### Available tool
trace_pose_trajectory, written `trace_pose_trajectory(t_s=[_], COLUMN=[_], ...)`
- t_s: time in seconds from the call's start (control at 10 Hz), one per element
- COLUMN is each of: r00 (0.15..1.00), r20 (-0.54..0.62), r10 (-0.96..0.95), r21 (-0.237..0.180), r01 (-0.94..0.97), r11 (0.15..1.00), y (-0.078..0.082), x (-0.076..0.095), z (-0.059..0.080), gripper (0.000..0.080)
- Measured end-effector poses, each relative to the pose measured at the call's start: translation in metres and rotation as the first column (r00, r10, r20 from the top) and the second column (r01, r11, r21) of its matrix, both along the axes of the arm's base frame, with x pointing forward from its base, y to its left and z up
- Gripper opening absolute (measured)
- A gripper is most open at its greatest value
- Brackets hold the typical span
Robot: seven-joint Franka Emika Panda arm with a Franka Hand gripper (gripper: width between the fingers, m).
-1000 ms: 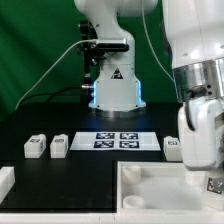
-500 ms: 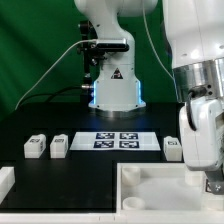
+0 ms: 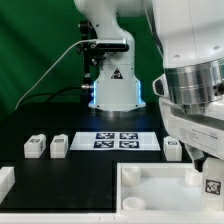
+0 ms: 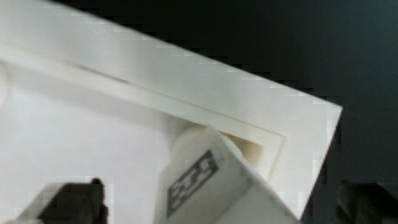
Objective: Assemble one leg
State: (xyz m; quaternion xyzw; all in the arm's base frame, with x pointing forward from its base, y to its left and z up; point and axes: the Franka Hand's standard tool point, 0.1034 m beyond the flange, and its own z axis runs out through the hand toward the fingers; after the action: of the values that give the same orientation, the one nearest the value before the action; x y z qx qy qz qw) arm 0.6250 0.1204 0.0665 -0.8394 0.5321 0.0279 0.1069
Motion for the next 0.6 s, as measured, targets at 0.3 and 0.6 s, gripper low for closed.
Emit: trace_pose_trajectory(t_s=[0.3,0.6], r00=[0.938,0.974], r20=[0.003,-0.012], r10=[0.347,0.226], r21=[-0.103,-0.088], r01=[-0.345,-0.226], r11=[0.933,0.97], y=[-0.0078,-0.0067], x=[0.0067,0.0049], z=[0.0027,0.0011], gripper=[0.0649,0.0423])
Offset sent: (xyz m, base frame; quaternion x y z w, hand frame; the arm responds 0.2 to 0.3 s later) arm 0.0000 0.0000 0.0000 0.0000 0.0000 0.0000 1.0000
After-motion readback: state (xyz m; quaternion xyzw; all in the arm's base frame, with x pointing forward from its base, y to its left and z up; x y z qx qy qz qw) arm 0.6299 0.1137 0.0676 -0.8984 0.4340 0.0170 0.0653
